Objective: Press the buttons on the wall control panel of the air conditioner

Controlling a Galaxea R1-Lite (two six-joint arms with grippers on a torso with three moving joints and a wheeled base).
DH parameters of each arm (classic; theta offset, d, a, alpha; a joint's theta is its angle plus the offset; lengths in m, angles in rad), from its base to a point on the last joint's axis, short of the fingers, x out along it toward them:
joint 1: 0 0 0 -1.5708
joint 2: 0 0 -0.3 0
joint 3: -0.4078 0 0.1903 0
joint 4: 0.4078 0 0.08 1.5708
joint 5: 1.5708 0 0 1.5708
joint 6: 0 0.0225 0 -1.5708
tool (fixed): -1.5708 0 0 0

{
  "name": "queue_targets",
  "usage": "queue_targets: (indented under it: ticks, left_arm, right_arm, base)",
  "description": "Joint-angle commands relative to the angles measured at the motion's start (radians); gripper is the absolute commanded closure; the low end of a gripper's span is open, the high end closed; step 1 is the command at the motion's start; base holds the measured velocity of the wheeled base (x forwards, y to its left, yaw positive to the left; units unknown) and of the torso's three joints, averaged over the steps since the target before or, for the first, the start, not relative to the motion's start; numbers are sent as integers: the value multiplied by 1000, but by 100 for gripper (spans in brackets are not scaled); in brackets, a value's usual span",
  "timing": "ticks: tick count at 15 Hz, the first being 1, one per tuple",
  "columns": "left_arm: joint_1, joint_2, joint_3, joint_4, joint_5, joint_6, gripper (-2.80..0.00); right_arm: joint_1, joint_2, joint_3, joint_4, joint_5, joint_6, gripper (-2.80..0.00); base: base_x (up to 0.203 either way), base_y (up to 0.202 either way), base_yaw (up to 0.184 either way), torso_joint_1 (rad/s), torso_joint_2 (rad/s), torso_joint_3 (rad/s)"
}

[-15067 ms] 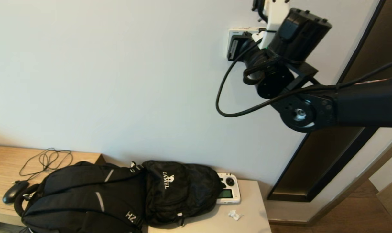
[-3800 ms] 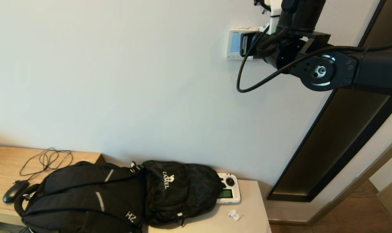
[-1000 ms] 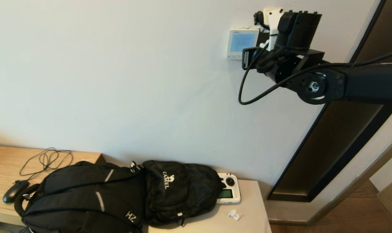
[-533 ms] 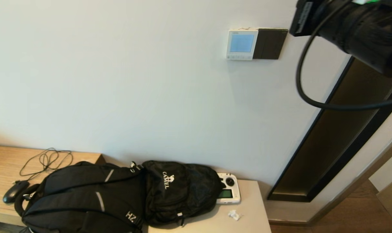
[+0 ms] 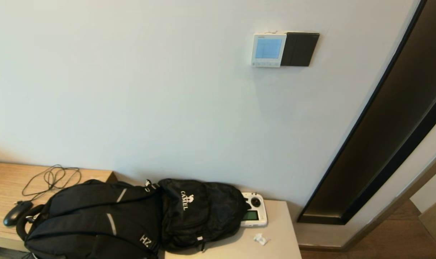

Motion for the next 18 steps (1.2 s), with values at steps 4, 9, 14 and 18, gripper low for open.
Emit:
queue_targets:
  ticks: [4,9,14,18]
  left_arm:
    - [0,0,0,0,0,0,0]
    - [0,-1,0,0,0,0,0]
    - [0,-2,0,0,0,0,0]
    - [0,0,0,0,0,0,0]
  right_arm:
    - [-260,-456,241,347,395,210,0]
    - [-376,-667,561,455,526,237,0]
    - [-409,-873,645,468,546,191,0]
    - [-410,-879,660,468,407,195,0]
  base:
    - [0,0,0,0,0,0]
    - [0,0,0,0,0,0]
    - [0,0,0,0,0,0]
    - [0,0,0,0,0,0]
